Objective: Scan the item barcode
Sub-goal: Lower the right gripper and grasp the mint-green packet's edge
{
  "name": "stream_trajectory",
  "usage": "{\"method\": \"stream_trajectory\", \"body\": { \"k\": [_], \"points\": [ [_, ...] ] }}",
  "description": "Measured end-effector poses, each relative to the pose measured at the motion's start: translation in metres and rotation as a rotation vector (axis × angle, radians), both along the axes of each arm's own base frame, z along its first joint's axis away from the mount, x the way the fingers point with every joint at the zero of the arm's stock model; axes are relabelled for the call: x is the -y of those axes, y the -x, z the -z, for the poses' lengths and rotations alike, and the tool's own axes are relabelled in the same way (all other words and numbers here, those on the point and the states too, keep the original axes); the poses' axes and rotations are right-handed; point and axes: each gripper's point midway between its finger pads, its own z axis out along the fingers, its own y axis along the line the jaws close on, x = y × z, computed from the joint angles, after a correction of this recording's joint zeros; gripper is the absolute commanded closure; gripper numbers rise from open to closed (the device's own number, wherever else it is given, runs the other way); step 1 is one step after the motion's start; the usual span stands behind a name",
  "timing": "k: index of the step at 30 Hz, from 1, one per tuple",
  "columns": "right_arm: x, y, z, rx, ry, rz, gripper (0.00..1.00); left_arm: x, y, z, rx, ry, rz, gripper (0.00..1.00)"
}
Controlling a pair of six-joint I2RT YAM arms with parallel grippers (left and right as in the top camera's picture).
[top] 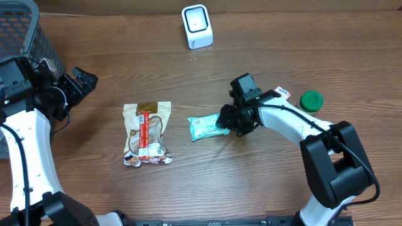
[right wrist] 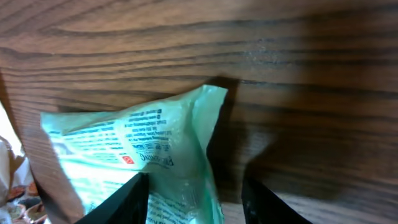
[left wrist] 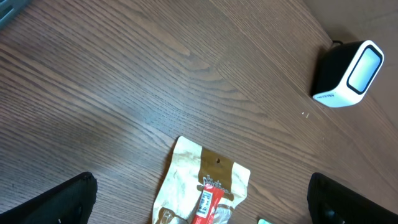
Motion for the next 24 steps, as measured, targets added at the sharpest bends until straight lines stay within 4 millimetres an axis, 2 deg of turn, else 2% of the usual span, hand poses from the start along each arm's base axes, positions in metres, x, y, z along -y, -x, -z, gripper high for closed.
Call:
{"method": "stream_trajectory", "body": {
  "k": [1,3,4,14,16,22,24],
  "points": [
    [-0.001,0.0,0.001,0.004,-0.005,-0.003,0.61,0.0,0.0,0.0,0.0,0.0,0.0,0.0],
    [-0.003,0.0,0.001,0.01,-0.019,-0.01,0.89,0.0,0.0,0.0,0.0,0.0,0.0,0.0],
    [-0.004,0.001,0.0,0.007,-0.03,-0.013,0.95,0.0,0.0,0.0,0.0,0.0,0.0,0.01],
    [-0.011,-0.002,-0.01,0.032,-0.069,-0.08,0.96,0.0,0.0,0.0,0.0,0.0,0.0,0.01],
    [-0.012,-0.006,-0.016,0.059,-0.074,-0.095,0.96,0.0,0.0,0.0,0.0,0.0,0.0,0.0],
    [-0.017,-0.017,-0.053,0.169,-0.11,-0.123,0.96,0.0,0.0,0.0,0.0,0.0,0.0,0.0],
    [-0.018,-0.018,-0.058,0.182,-0.115,-0.123,0.96,0.0,0.0,0.0,0.0,0.0,0.0,0.01]
  ]
}}
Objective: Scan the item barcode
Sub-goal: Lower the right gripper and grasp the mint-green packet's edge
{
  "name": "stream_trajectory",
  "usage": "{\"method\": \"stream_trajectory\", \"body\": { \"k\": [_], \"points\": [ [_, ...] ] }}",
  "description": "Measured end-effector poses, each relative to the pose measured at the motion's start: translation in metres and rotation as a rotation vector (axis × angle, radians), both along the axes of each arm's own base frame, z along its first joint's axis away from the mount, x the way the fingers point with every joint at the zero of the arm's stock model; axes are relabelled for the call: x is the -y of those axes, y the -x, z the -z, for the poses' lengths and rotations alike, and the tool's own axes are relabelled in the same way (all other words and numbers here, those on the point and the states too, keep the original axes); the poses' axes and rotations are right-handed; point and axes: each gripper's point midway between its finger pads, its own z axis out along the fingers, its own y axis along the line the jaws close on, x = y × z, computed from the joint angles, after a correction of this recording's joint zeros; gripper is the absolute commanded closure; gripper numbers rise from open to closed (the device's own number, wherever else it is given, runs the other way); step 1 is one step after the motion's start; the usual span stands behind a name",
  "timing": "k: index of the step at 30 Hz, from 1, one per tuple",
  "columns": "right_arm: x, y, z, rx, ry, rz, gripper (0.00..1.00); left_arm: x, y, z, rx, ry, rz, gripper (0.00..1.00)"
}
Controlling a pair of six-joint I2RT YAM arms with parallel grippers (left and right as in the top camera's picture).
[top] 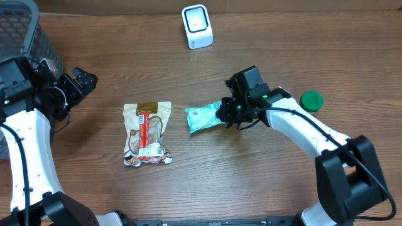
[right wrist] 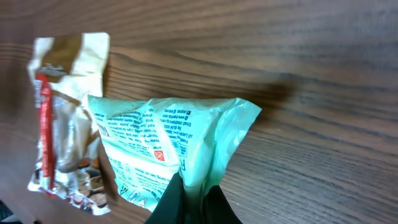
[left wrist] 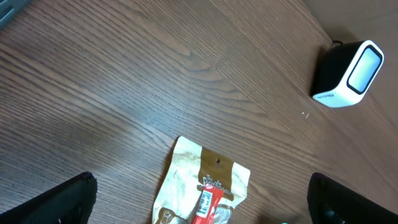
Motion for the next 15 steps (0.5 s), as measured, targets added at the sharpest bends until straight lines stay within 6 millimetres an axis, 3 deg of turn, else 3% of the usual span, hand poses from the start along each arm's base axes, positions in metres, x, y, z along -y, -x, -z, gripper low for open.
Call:
{"method": "stream_trajectory", "body": {
  "k": [15],
  "points": [
    [-0.001,-0.0001,-0.0011,-0.031,-0.016,0.047,0.96,0.0,0.0,0.0,0.0,0.0,0.0,0.0]
  ]
}}
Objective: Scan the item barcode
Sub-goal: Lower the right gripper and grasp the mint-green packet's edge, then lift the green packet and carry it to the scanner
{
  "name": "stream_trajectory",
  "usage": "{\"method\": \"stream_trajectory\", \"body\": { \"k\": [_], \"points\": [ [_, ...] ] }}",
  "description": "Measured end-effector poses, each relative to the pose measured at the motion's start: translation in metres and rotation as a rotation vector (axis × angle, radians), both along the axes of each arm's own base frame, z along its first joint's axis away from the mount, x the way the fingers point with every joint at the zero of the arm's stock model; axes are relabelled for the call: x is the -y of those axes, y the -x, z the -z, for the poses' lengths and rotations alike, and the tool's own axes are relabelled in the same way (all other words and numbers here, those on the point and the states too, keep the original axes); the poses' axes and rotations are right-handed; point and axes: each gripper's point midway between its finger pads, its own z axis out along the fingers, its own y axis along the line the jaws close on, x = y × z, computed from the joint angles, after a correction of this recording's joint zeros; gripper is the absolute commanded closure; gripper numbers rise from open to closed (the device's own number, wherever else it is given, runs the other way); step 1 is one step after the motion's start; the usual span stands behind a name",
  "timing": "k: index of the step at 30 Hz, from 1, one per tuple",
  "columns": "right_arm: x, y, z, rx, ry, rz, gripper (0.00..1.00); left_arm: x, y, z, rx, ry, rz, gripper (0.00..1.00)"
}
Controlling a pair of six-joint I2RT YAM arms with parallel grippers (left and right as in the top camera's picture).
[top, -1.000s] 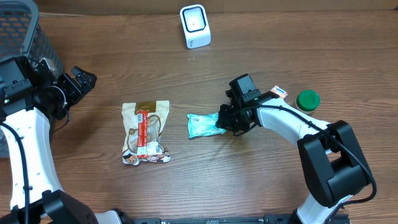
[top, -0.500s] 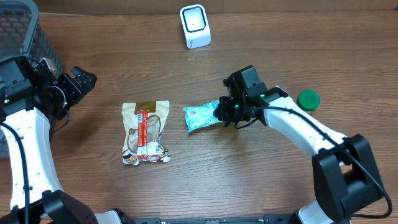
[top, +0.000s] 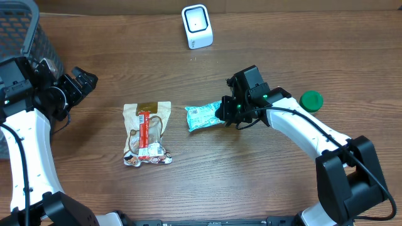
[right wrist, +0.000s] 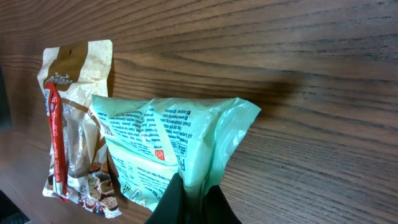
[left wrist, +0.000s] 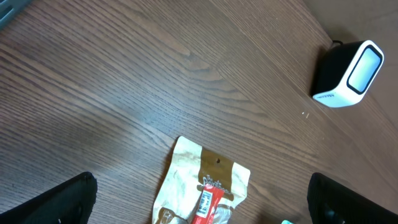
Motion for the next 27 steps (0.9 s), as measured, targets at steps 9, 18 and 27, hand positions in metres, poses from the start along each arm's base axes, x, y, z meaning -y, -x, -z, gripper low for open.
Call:
{"method": "stream_trajectory", "body": {
  "k": [9,18,27],
  "points": [
    [0.0025,0.0034,0.0023,0.011,0.023,-0.042,0.96,0.0,0.0,0.0,0.0,0.0,0.0,0.0],
    [0.0025,0.0033,0.0023,0.061,0.039,-0.122,0.96,0.0,0.0,0.0,0.0,0.0,0.0,0.01],
    [0.0001,-0.0047,-0.001,0.174,0.059,-0.238,0.96,0.0,0.0,0.0,0.0,0.0,0.0,0.0]
  ]
}}
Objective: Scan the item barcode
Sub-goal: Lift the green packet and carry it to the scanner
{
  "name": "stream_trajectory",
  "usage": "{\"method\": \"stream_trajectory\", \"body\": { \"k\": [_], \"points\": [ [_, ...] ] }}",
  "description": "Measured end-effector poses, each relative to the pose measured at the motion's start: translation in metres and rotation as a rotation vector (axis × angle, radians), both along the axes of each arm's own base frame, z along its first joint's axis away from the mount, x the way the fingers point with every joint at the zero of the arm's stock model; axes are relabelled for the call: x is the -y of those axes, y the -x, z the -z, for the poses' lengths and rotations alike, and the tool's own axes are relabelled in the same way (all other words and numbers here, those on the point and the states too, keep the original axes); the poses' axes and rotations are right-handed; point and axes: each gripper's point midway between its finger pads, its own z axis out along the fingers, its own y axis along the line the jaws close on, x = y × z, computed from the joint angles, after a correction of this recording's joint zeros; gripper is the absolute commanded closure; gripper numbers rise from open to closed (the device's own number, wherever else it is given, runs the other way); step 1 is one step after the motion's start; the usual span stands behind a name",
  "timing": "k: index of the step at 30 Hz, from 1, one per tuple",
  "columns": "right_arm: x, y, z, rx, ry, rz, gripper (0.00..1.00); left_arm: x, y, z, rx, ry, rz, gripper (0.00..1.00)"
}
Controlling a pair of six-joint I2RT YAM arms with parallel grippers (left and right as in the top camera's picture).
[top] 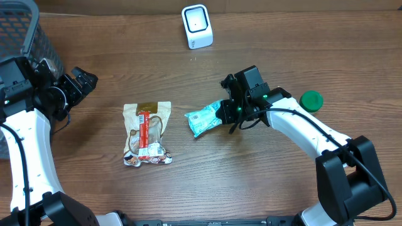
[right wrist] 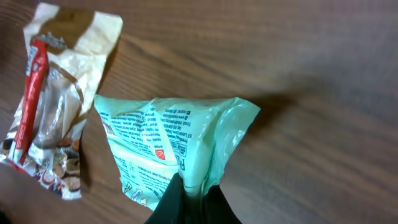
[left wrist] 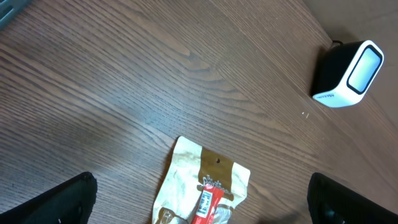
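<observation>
My right gripper [top: 231, 110] [right wrist: 193, 190] is shut on one end of a mint-green packet [top: 205, 119] [right wrist: 169, 148], which hangs above the table at the middle. The white barcode scanner [top: 196, 26] [left wrist: 349, 73] stands at the table's far edge, well beyond the packet. My left gripper [top: 80, 80] [left wrist: 199, 214] is open at the left, with only its dark fingertips [left wrist: 62, 199] showing in the left wrist view and nothing between them.
A tan snack bag with a red bar on it [top: 147, 132] [left wrist: 205, 190] [right wrist: 53, 118] lies left of the packet. A green round lid [top: 310, 100] sits at the right. A wire basket [top: 22, 34] stands in the far left corner.
The right gripper has turned, so the green packet now hangs tilted and the table looks farther off in the right wrist view. The left arm has not moved.
The right gripper stood open around the end of the green packet, which lay on the table. It then was shut on the packet and held it up off the wood. Now the packet is tilted in the same grip. The left arm stayed put.
</observation>
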Motion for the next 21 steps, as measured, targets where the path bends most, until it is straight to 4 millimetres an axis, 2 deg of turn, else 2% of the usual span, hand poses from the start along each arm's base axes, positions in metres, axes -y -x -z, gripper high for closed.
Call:
{"method": "stream_trajectory", "body": {
  "k": [6,8,11,13,15,16,17,18,19,21],
  "points": [
    [-0.007,-0.02,-0.015,0.108,-0.013,-0.032,0.96,0.0,0.0,0.0,0.0,0.0,0.0,0.0],
    [-0.009,-0.031,-0.029,0.166,-0.006,-0.049,0.96,0.0,0.0,0.0,0.0,0.0,0.0,0.0],
    [-0.009,-0.061,-0.062,0.303,0.033,-0.046,0.96,0.0,0.0,0.0,0.0,0.0,0.0,0.0],
    [-0.009,-0.084,-0.101,0.434,0.057,-0.042,0.97,0.0,0.0,0.0,0.0,0.0,0.0,0.0],
    [-0.01,-0.1,-0.137,0.54,0.065,-0.047,0.97,0.0,0.0,0.0,0.0,0.0,0.0,0.0],
    [-0.011,-0.107,-0.163,0.611,0.067,-0.053,0.97,0.0,0.0,0.0,0.0,0.0,0.0,0.0],
    [-0.012,-0.111,-0.179,0.652,0.069,-0.059,0.97,0.0,0.0,0.0,0.0,0.0,0.0,0.0],
    [-0.013,-0.118,-0.218,0.753,0.07,-0.072,0.97,0.0,0.0,0.0,0.0,0.0,0.0,0.0],
    [-0.012,-0.12,-0.242,0.813,0.076,-0.078,0.97,0.0,0.0,0.0,0.0,0.0,0.0,0.01],
    [-0.01,-0.123,-0.272,0.89,0.083,-0.079,0.97,0.0,0.0,0.0,0.0,0.0,0.0,0.0]
  ]
}}
